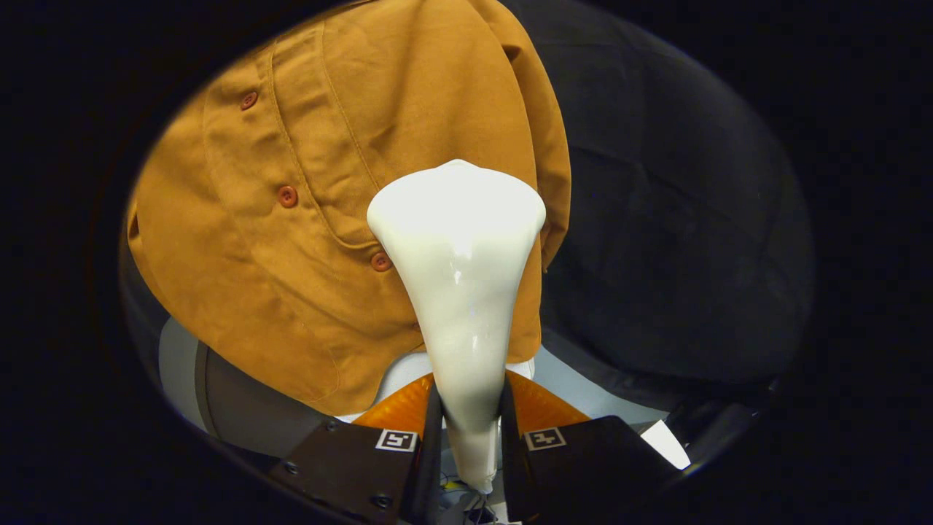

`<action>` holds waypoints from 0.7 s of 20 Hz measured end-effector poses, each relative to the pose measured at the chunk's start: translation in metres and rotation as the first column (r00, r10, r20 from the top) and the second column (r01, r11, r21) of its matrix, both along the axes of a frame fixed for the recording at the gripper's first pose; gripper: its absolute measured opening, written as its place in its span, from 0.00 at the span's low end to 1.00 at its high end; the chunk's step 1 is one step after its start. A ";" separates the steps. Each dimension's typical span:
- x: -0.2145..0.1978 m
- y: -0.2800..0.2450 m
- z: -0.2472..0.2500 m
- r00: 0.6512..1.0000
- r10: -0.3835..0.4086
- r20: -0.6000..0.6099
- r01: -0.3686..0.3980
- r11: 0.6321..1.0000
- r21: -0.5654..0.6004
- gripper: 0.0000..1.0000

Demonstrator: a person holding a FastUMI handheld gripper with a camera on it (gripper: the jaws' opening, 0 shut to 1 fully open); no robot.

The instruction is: Iron the clothes twice with a garment steamer, once on the left side and once on the right side.

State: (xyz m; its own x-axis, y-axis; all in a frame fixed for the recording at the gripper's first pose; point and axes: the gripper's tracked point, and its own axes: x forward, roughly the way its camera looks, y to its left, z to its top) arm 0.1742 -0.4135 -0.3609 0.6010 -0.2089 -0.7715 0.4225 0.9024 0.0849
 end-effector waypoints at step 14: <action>-0.010 0.062 0.094 0.986 -0.003 0.168 0.025 0.991 -0.134 0.39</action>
